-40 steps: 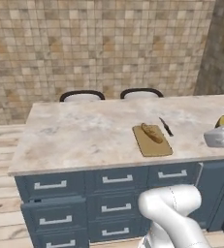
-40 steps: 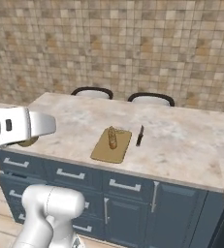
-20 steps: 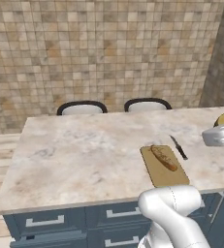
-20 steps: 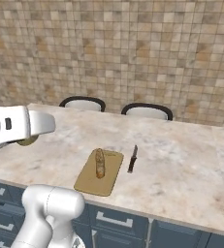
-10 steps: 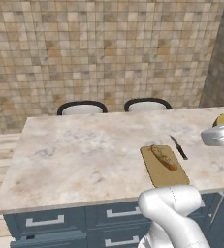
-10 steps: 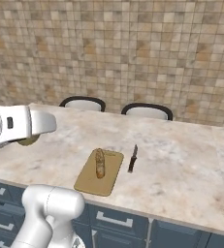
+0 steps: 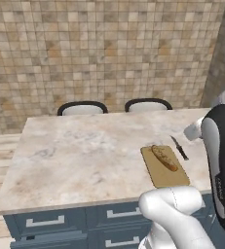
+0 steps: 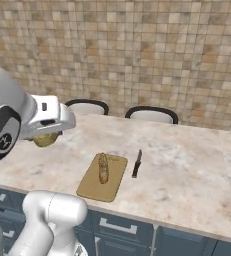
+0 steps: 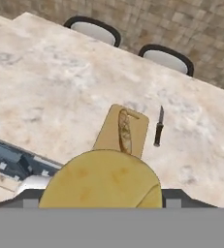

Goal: Retrieve the sausage and cheese from the fridge and place them on the cutting board on the counter.

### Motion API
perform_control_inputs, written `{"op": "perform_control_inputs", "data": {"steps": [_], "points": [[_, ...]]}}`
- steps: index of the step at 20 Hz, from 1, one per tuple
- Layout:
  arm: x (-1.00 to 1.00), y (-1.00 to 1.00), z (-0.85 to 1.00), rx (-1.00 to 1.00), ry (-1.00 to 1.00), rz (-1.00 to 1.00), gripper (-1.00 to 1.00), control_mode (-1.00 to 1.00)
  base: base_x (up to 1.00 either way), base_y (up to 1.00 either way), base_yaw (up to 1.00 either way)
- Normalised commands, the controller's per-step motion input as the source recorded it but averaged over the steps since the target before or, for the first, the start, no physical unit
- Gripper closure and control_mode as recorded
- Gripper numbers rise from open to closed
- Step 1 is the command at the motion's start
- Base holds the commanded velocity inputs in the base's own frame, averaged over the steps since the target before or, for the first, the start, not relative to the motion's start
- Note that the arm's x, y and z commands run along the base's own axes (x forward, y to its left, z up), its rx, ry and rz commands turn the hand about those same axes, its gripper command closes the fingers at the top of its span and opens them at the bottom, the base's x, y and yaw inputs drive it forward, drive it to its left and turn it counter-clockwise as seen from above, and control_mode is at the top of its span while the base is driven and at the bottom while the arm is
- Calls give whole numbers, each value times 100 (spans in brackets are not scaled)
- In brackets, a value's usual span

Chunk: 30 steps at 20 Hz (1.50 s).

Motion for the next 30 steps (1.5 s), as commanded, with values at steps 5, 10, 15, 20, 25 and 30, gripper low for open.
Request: {"op": "perform_control_inputs", "data": {"steps": [5,10,15,20,25,30], "points": [[54,0,-78,0,22,13,100,-100,0,0,0],[44,0,-88,0,10,8,100,-100,0,0,0],[37,0,-88,-2,3,1,100,-100,0,0,0],[39,0,-53,0,3,0,100,-100,0,0,0],[63,0,-29,0,5,0,100,-100,0,0,0],[50,-1,-28,0,13,0,100,-100,0,0,0]]}}
